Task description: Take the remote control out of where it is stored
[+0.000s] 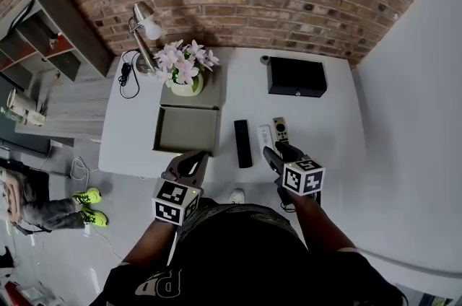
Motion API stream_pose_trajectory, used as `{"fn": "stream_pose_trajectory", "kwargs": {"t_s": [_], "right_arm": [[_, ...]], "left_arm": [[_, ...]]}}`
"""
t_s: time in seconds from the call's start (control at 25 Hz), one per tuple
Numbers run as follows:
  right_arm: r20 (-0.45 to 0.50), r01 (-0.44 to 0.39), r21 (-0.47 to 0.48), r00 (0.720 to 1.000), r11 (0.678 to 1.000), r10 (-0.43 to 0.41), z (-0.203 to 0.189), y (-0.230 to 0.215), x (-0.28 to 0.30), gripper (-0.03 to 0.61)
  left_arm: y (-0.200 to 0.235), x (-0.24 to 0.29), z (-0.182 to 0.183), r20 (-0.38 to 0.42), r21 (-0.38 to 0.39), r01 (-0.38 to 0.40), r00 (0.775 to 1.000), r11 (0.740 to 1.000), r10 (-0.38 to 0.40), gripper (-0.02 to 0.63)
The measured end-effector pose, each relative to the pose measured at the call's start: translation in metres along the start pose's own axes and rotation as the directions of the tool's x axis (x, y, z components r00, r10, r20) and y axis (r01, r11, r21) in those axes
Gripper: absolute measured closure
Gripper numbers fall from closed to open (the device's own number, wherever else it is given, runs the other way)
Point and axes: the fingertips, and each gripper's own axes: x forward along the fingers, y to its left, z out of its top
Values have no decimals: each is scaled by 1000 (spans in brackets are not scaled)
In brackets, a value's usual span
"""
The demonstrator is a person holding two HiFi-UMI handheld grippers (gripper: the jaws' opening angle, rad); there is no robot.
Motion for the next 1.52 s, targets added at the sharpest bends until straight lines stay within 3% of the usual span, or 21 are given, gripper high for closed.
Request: {"fn": "stream_pose_trajectory", "kwargs": {"t_s": [0.12, 0.24, 0.4, 0.84, 1.12, 1.52], "right_arm": [[54, -163, -44, 985, 986, 165, 17, 56, -6, 571], [47, -268, -127, 960, 955, 275, 21, 102, 0, 572], [15, -321, -216, 943, 922, 332, 15, 134, 8, 572], [36, -318, -290, 939, 903, 342, 26, 175, 13, 572], [65, -283, -216, 951, 935, 303, 18, 215, 22, 572], [98, -226, -209, 963, 951, 250, -8, 289, 27, 572]], "left_arm": [[-4, -4, 6, 18, -17, 2, 1000, 1000, -2, 607], [-7, -8, 5, 23, -37, 1, 1000, 999, -1, 607], [-5, -15, 0, 7, -62, -16, 1000, 998, 16, 607], [23, -49, 8, 32, -26, -34, 999, 999, 35, 607], [40, -90, 6, 47, -7, 22, 999, 1000, -22, 607], [69, -154, -26, 59, 6, 75, 995, 997, -75, 607]]}}
